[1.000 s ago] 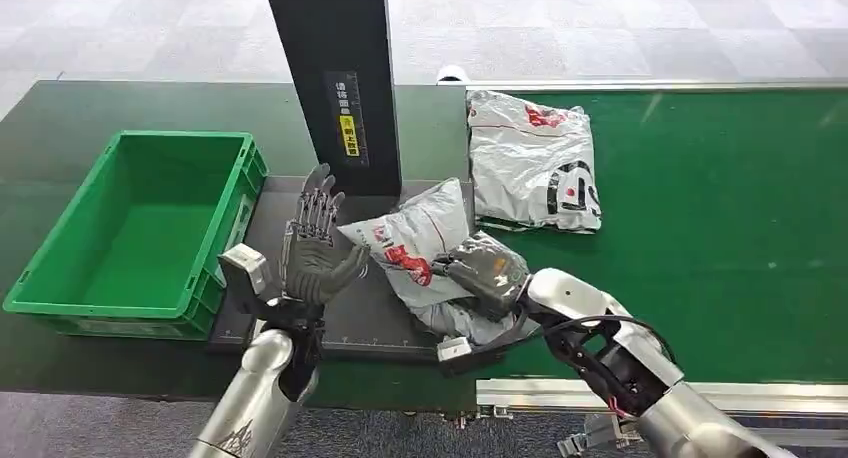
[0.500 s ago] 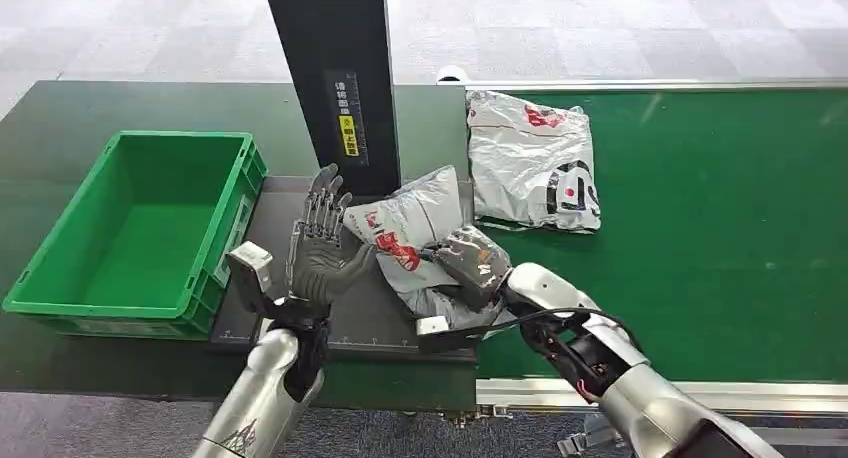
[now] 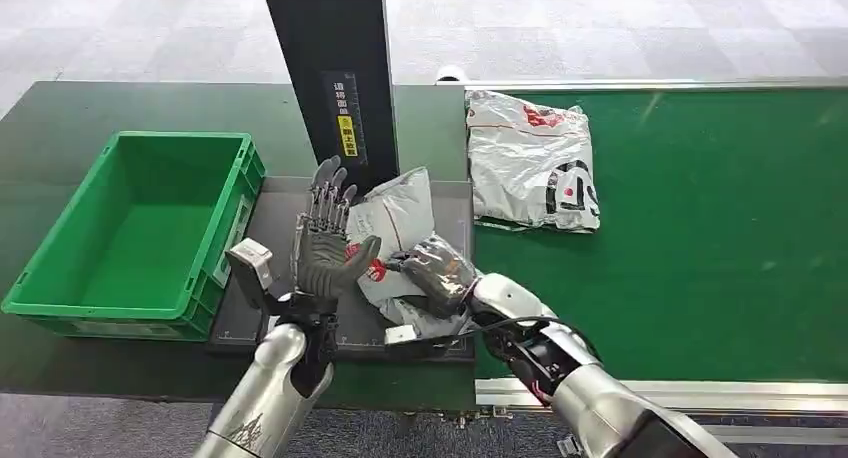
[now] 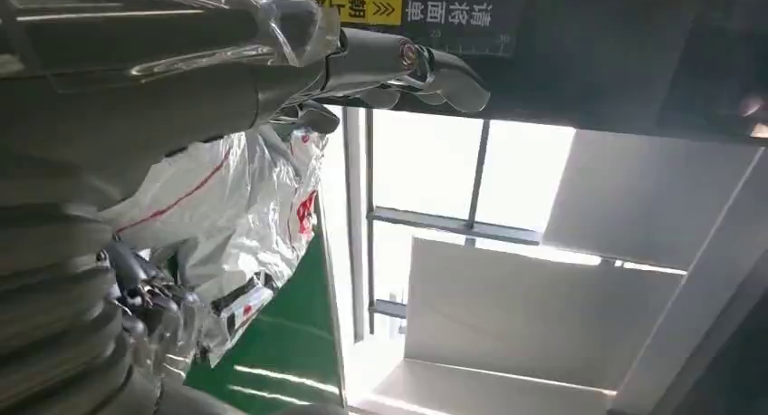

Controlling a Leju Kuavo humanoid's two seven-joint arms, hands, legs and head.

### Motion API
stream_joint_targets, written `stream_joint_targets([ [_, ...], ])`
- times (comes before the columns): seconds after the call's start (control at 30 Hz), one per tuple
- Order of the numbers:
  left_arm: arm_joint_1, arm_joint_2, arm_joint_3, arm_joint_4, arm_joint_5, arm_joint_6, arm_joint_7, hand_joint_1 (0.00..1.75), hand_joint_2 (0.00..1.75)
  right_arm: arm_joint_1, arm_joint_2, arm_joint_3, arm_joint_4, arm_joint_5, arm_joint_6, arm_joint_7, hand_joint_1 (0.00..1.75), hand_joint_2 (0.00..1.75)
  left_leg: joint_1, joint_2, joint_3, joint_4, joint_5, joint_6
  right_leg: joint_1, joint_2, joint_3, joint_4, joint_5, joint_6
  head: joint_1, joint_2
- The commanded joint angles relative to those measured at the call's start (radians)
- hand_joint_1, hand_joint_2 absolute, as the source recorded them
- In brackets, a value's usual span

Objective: Moved the parcel from conveyor to table for the left to box.

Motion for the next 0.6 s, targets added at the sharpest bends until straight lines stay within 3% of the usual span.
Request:
stream_joint_targets([
  [0.03, -0.012, 0.019, -0.031, 0.024, 0.003, 0.001, 0.002, 0.00, 1.75, -0.030, 0.091, 0.006, 0.140, -0.002, 0.030, -0.008, 1.75, 1.75, 0.000, 0.001, 0.002, -0.001, -0.001, 0.000, 0.001, 0.001, 0.002, -0.001, 0.000, -0.001, 0.000, 0.000],
  [0.5, -0.018, 0.010, 0.004, 0.028, -0.009, 0.005, -0.004, 0.00, 1.75, -0.036, 0.108, -0.045, 0.156, -0.050, 0.073, 0.025, 1.75, 1.75, 0.001, 0.001, 0.004, -0.001, -0.001, 0.000, 0.001, 0.001, 0.003, -0.001, -0.001, -0.001, 0.000, 0.000],
  [0.53, -0.026, 0.006, 0.009, 0.036, -0.015, 0.002, -0.003, 0.00, 1.75, -0.032, 0.106, -0.076, 0.151, -0.082, 0.084, 0.011, 1.22, 1.75, 0.000, 0.000, 0.002, -0.001, 0.000, 0.000, 0.000, 0.000, 0.002, -0.001, 0.000, -0.001, 0.000, 0.000],
  [0.57, -0.033, 0.002, 0.014, 0.046, -0.020, -0.001, -0.003, 0.00, 1.75, -0.031, 0.103, -0.095, 0.151, -0.099, 0.092, -0.001, 0.30, 1.75, 0.001, 0.000, 0.004, -0.001, -0.001, 0.000, 0.001, 0.000, 0.004, -0.001, -0.001, -0.001, 0.000, 0.000],
  [0.6, -0.040, -0.002, 0.020, 0.056, -0.024, -0.003, -0.002, 0.00, 1.75, -0.029, 0.102, -0.123, 0.148, -0.128, 0.105, -0.009, 0.00, 1.75, 0.001, -0.001, 0.004, -0.001, -0.001, 0.000, 0.001, -0.001, 0.005, -0.001, -0.001, -0.001, 0.000, 0.000],
])
